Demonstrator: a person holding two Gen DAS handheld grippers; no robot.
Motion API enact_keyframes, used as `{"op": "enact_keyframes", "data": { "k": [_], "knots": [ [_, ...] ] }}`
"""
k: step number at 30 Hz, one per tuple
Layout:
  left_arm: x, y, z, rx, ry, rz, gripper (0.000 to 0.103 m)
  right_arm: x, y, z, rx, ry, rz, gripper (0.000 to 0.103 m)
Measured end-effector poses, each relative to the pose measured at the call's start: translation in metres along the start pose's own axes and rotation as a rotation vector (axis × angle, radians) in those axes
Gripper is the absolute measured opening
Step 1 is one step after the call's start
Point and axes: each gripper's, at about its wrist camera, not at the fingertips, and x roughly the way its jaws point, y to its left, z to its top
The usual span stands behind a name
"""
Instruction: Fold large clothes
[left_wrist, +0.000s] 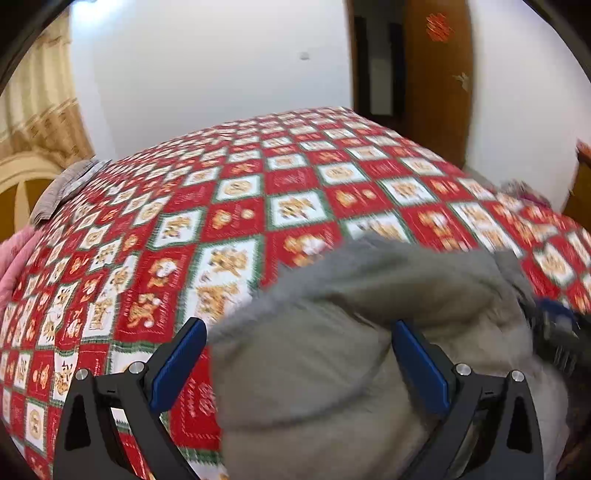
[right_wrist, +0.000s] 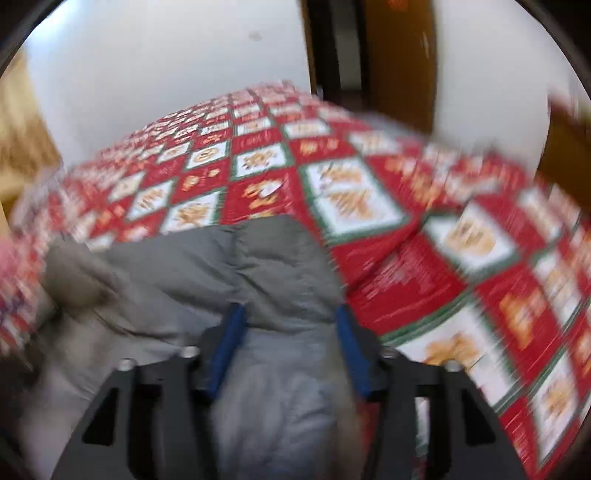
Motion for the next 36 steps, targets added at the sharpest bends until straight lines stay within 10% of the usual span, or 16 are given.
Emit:
{"op": "enact_keyframes", "data": {
  "k": [8, 20, 30, 36],
  "knots": [
    [0.056, 0.02, -0.005, -0.203, 0.107, -0.098, 0.102, 0.019, -0.014, -0.01, 0.024, -0.015, 0.056, 0.073],
    [0.088, 0.024, -0.012, -0.216, 0.181, -0.151, 0.102, 0.024, -0.002, -0.015, 0.007, -0.022, 0.054, 0.076],
    [-0.027, 0.088, -0.043, -0.311, 0.116, -0.207, 0.102, 0.007, -0.027, 0.002, 0.041, 0.091, 0.225, 0.079],
    [-0.064, 0.101, -0.084, -0.355, 0.139, -0.307, 0.102, -0.084, -0.047, -0.017, -0.001, -0.047, 0.311, 0.079]
  ]
}}
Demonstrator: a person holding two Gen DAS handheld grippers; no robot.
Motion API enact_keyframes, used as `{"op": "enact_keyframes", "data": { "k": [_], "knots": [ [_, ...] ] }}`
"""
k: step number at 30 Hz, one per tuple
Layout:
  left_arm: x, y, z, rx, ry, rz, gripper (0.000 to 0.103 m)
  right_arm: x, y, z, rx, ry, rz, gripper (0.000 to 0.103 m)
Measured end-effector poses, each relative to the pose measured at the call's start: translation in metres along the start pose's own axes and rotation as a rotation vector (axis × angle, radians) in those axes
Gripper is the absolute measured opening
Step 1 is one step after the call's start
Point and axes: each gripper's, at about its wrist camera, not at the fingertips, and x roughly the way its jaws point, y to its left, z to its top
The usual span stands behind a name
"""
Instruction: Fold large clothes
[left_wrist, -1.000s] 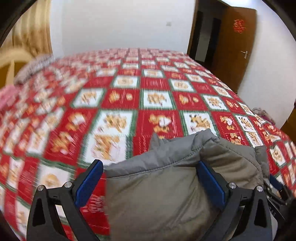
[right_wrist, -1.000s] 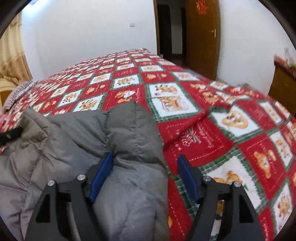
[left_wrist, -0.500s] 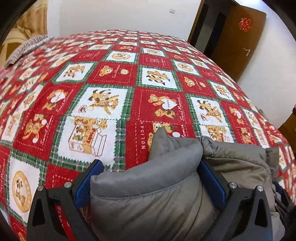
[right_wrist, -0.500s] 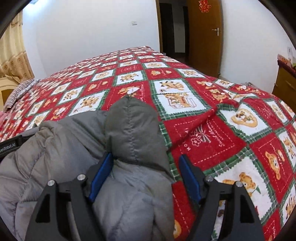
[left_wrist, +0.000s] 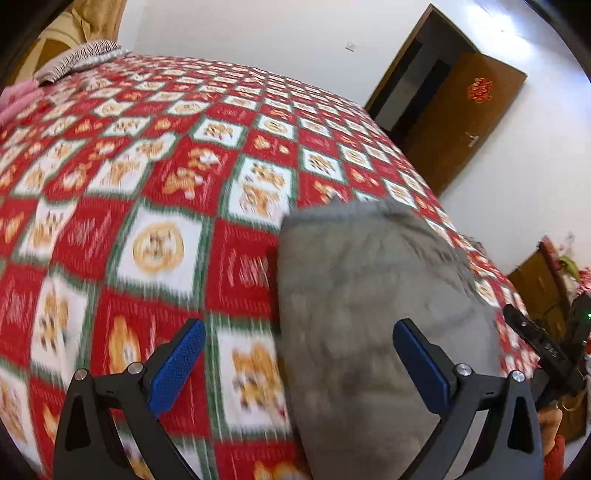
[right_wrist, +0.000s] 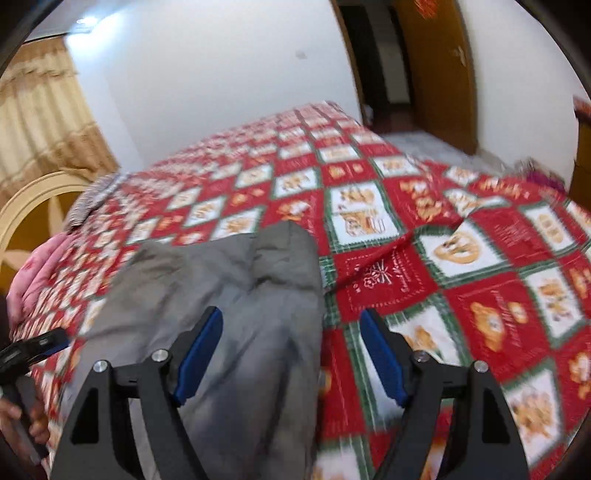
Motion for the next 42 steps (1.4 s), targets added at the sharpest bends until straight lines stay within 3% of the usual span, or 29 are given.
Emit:
{"op": "enact_keyframes", "data": {
  "k": [4, 6, 8, 12, 16, 20, 22, 27, 30, 32, 37, 42],
  "knots": [
    [-0.011, -0.012, -0.029, 0.027, -0.016, -0.014, 0.102, -0.032, 0.013, -0.032, -0.015, -0.001, 0.045, 0.079],
    [-0.01, -0.025, -0.043, 0.051, -0.015, -0.028, 0.102, -0.025, 0.018, -0.046, -0.01, 0.03, 0.062, 0.079],
    [-0.002, -0.037, -0.054, 0.102, -0.007, 0.009, 0.102, -0.004, 0.024, -0.061, -0.021, 0.081, 0.041, 0.078],
    [0.006, -0.039, -0.061, 0.122, -0.016, 0.034, 0.102, 0.023, 0.011, -0.082, 0.071, 0.111, 0.058, 0.081],
    [-0.007, -0.023, -0.052, 0.088, -0.018, 0.016, 0.102, 0.015, 0.001, -0.074, 0.103, 0.14, 0.096, 0.081],
    [-0.022, -0.002, -0.032, 0.009, -0.1, -0.05, 0.102, -0.007, -0.005, -0.041, 0.061, 0.049, 0.103, 0.085],
    [-0.012, 0.005, -0.022, -0.035, -0.079, -0.123, 0.102, 0.002, -0.009, -0.024, 0.038, 0.055, 0.112, 0.093],
    [0.026, 0.011, -0.021, -0.156, -0.004, -0.272, 0.102, 0.049, -0.028, -0.025, 0.117, 0.162, 0.221, 0.093],
    [0.044, 0.006, -0.033, -0.192, 0.04, -0.334, 0.102, 0.052, -0.014, -0.034, 0.05, 0.148, 0.217, 0.094],
    [0.045, 0.007, -0.035, -0.184, 0.025, -0.352, 0.102, 0.064, -0.007, -0.042, 0.058, 0.197, 0.26, 0.095],
    [0.05, 0.005, -0.028, -0.113, 0.037, -0.357, 0.102, 0.067, -0.005, -0.047, 0.042, 0.172, 0.276, 0.102],
    [0.054, -0.005, -0.027, -0.039, 0.004, -0.294, 0.102, 0.072, 0.01, -0.049, 0.015, 0.164, 0.254, 0.102]
  ]
}}
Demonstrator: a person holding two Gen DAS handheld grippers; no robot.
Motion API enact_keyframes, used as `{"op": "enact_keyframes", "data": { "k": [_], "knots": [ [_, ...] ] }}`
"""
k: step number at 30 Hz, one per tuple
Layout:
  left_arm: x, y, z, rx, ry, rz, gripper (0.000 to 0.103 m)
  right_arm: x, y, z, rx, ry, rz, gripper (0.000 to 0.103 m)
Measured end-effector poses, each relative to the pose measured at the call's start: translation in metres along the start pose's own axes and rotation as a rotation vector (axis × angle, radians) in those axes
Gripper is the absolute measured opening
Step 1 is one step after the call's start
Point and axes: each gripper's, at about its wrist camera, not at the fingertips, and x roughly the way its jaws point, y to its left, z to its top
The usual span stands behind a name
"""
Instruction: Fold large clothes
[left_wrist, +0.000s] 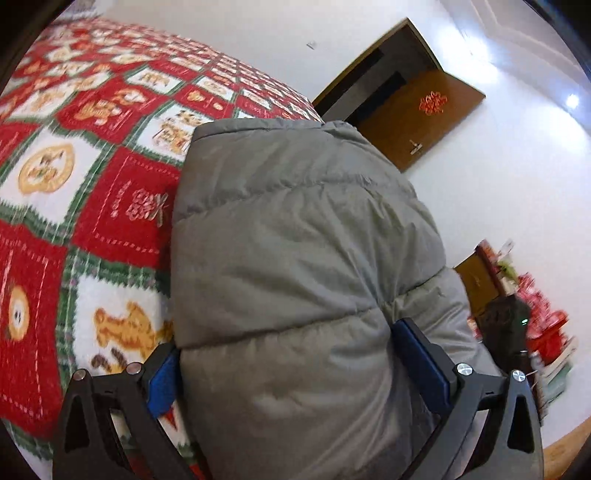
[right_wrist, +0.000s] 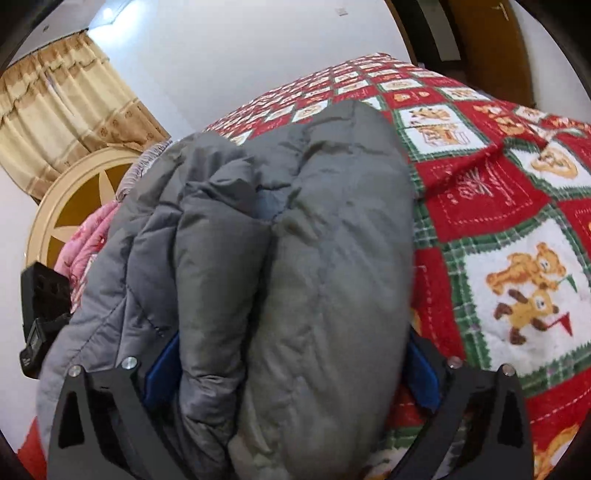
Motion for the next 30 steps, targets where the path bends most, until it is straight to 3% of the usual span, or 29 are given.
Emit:
{"op": "enact_keyframes", "data": {
  "k": [2, 7, 12, 22, 26, 30],
  "knots": [
    [0.001, -0.001, 0.002, 0.015, 0.012, 0.02, 0.102, 0.001, 0.004, 0.001, -0.017, 0.01, -0.003, 0.099],
    [0.001, -0.01, 0.001, 0.034, 0.03, 0.11, 0.098, -0.001, 0.013, -0.005, -0.05, 0.028, 0.002, 0.079],
    [-0.002, -0.02, -0.001, 0.053, 0.037, 0.185, 0.093, -0.002, 0.014, -0.007, -0.042, 0.009, -0.013, 0.078],
    [-0.003, -0.015, -0.002, 0.027, 0.038, 0.196, 0.093, 0.0, 0.022, -0.001, -0.042, 0.046, -0.04, 0.078],
    [-0.003, -0.013, -0.001, 0.02, 0.037, 0.191, 0.093, 0.001, 0.016, 0.009, -0.015, 0.082, -0.01, 0.079],
    [-0.004, -0.011, -0.001, 0.013, 0.035, 0.177, 0.093, 0.003, -0.004, 0.015, 0.133, 0.055, 0.075, 0.083]
  ]
}}
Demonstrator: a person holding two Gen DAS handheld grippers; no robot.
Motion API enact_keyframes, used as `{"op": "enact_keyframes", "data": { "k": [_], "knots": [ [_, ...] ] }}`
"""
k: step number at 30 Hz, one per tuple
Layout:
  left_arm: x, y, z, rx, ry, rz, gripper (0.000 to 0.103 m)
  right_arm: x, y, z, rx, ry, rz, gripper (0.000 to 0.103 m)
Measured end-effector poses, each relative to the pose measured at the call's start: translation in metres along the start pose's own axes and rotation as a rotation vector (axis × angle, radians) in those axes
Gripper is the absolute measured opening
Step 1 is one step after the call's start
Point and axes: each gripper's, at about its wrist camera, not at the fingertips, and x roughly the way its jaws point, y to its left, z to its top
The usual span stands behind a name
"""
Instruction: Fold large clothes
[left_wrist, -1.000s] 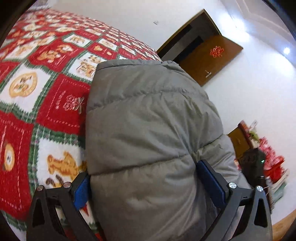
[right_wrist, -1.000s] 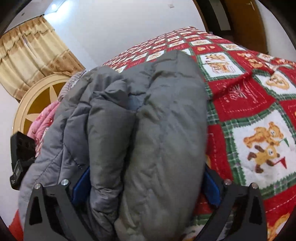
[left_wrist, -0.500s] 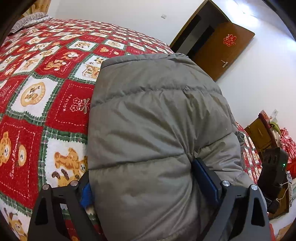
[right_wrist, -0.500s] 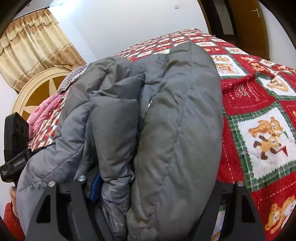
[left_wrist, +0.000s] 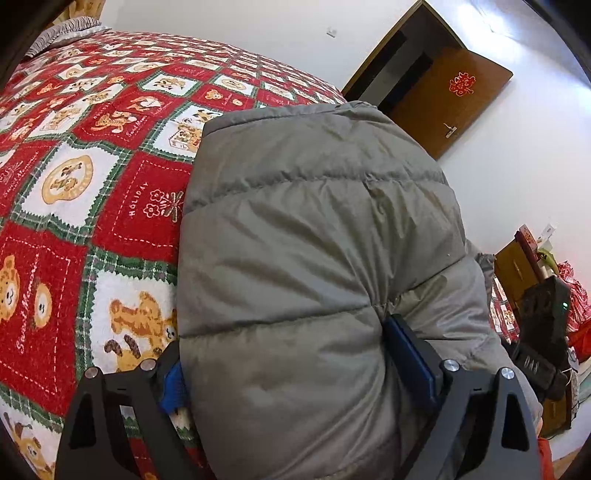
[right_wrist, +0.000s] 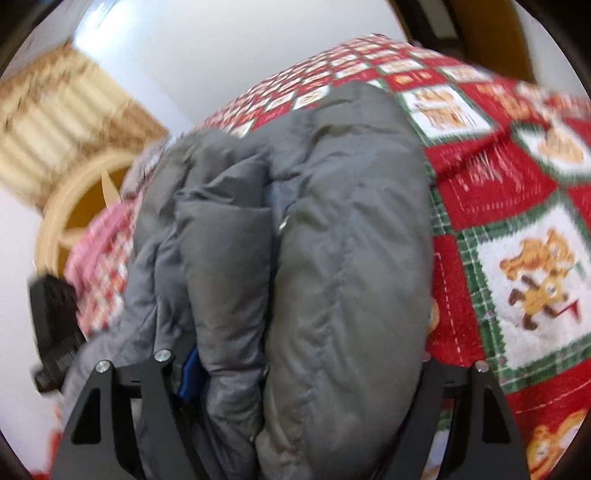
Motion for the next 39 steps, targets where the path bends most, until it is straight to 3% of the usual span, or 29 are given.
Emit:
{"op": "enact_keyframes", "data": {
  "k": [2, 4, 8, 11, 12, 13, 15, 17, 21, 22, 24, 26, 29, 30, 32, 34, 39],
  "knots": [
    [0.001, 0.0, 0.001, 0.001, 0.002, -0.004, 0.094, 0.004, 0.0, -0.001, 0.003, -0.016, 0.005, 0.087],
    [0.001, 0.001, 0.001, 0.003, 0.002, -0.007, 0.094, 0.008, 0.01, -0.004, -0.073, -0.029, -0.04, 0.091],
    [0.002, 0.003, 0.002, 0.001, -0.003, -0.007, 0.094, 0.013, 0.023, -0.01, -0.122, -0.059, -0.109, 0.09],
    [0.001, 0.0, 0.001, 0.015, -0.007, 0.006, 0.091, 0.012, 0.036, -0.016, -0.158, -0.055, -0.157, 0.077],
    [-0.001, 0.0, 0.0, 0.021, -0.01, 0.007, 0.088, 0.011, 0.039, -0.017, -0.17, -0.049, -0.156, 0.064],
    [-0.002, -0.001, 0.0, 0.022, -0.013, 0.0, 0.082, 0.01, 0.045, -0.018, -0.183, -0.037, -0.137, 0.051],
    [-0.01, 0.001, -0.001, 0.018, -0.017, -0.027, 0.069, 0.008, 0.06, -0.025, -0.239, -0.035, -0.165, 0.044],
    [-0.02, 0.004, -0.003, 0.011, -0.024, -0.039, 0.06, 0.009, 0.074, -0.029, -0.293, -0.038, -0.203, 0.04],
    [-0.037, 0.017, -0.011, -0.003, -0.05, -0.029, 0.059, 0.014, 0.097, -0.048, -0.365, -0.055, -0.229, 0.038],
    [-0.037, 0.022, -0.012, -0.019, -0.049, -0.034, 0.063, 0.015, 0.097, -0.049, -0.366, -0.064, -0.235, 0.039],
    [-0.031, 0.033, -0.013, -0.074, -0.032, -0.025, 0.076, 0.019, 0.094, -0.05, -0.342, -0.074, -0.231, 0.041],
    [-0.029, 0.037, -0.013, -0.092, -0.03, -0.044, 0.081, 0.022, 0.087, -0.048, -0.3, -0.079, -0.209, 0.047],
    [-0.029, 0.027, -0.015, -0.042, -0.043, -0.006, 0.081, 0.021, 0.068, -0.048, -0.191, -0.071, -0.147, 0.051],
    [-0.031, 0.023, -0.016, -0.025, -0.049, 0.0, 0.079, 0.02, 0.064, -0.047, -0.163, -0.061, -0.126, 0.048],
    [-0.039, 0.015, -0.019, 0.011, -0.068, -0.02, 0.061, 0.015, 0.07, -0.048, -0.189, -0.047, -0.125, 0.038],
    [-0.048, 0.011, -0.021, 0.02, -0.073, -0.049, 0.054, 0.006, 0.081, -0.052, -0.257, -0.037, -0.149, 0.03],
    [-0.072, -0.006, -0.015, -0.017, -0.095, -0.19, 0.052, -0.041, 0.088, -0.051, -0.229, -0.121, -0.11, 0.028]
  ]
}}
